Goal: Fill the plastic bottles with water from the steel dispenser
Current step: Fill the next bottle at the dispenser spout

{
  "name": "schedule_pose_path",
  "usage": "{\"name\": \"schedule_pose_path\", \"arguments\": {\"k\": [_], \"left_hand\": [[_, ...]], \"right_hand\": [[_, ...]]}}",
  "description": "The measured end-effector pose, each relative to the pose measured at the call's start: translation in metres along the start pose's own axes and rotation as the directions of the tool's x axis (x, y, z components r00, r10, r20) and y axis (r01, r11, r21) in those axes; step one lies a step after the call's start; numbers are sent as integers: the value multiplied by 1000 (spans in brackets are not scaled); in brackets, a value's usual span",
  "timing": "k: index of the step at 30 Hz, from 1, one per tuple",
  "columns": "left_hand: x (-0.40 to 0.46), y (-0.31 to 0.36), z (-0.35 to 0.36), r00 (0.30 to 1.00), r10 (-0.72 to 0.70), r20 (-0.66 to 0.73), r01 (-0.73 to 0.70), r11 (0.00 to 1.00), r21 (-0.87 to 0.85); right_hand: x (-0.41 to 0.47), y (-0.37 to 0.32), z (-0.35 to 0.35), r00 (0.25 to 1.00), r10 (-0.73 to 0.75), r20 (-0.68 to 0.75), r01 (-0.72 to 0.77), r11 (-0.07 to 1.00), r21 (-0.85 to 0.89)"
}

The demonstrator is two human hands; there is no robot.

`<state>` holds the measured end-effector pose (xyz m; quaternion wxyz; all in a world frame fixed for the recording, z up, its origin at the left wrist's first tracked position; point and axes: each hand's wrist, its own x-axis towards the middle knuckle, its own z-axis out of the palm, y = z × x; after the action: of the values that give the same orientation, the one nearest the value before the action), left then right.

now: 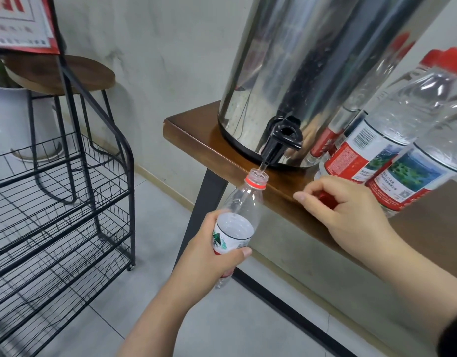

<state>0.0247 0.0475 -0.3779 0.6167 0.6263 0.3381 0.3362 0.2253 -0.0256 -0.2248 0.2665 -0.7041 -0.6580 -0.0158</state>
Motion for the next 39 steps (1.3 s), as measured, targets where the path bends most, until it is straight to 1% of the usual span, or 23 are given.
{"name": "schedule_pose_path", "arguments": {"k": [6, 10, 15, 22, 35, 39], "left_hand": [[0, -3, -2, 1000, -7, 3, 7, 1000, -9], [0, -5, -2, 1000, -10, 8, 10, 1000, -6], [0, -5, -2, 1000, -16, 14, 17, 1000, -5], [2, -6, -1, 1000, -3, 15, 3, 1000, -13], [2, -3, 1, 1000, -25, 9, 25, 1000, -17], [3, -3, 1, 1000, -31, -3, 31, 999, -4]], "right_hand": [[2, 3, 1, 993, 109, -36, -108, 993, 48], [1, 4, 1, 984, 161, -70, -155, 985, 77], [2, 4, 1, 974, 212, -78, -202, 972, 121], [4, 2, 0, 977, 201, -74, -189, 971, 147], [8, 4, -3, 978, 206, -20, -200, 965, 168], [8, 5, -3, 978, 207, -23, -200, 962, 184]]}}
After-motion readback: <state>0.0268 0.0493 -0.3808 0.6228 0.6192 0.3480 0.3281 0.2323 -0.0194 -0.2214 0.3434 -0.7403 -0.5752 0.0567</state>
